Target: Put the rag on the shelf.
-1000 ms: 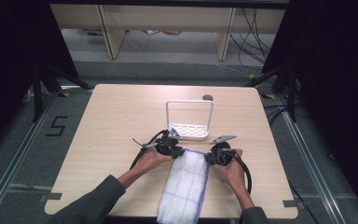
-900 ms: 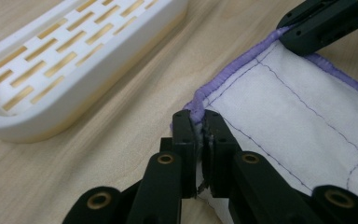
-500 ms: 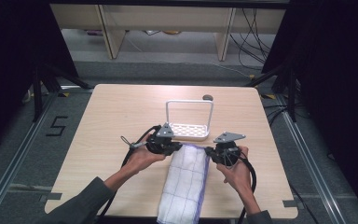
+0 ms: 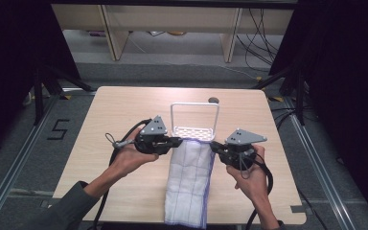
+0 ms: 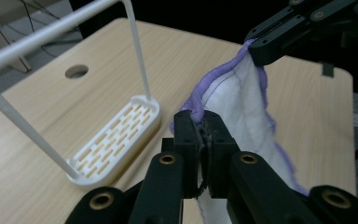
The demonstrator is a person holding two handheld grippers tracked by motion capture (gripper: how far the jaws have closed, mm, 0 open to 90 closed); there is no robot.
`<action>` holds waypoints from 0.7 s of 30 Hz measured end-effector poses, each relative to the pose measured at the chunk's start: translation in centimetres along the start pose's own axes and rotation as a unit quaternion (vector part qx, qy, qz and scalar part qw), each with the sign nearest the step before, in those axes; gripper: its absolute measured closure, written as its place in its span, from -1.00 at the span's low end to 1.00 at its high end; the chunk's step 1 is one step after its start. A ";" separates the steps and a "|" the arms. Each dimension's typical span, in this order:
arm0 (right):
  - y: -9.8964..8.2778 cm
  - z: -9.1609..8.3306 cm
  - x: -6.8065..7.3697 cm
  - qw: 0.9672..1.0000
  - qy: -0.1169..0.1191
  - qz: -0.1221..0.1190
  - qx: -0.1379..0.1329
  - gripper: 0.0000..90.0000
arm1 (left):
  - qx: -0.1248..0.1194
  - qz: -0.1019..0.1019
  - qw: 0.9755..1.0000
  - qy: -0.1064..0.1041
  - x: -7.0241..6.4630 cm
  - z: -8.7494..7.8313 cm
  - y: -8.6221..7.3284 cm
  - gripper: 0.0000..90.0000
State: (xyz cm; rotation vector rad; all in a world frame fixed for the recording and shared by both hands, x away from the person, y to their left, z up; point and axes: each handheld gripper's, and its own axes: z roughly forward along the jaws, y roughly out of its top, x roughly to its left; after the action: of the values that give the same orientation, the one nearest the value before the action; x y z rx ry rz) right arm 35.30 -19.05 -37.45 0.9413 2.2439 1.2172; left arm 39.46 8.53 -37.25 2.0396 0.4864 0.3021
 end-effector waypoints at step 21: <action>8.9 -3.2 -1.9 0.996 -0.036 -0.032 -0.069 0.93 | -0.063 0.010 0.997 0.034 2.1 -4.2 8.2 0.90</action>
State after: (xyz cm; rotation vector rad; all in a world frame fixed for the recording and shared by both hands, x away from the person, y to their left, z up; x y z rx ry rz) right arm 37.87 -18.77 -28.14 0.8403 2.0878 1.2704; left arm 41.41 9.12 -27.99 1.9177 0.4778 0.4064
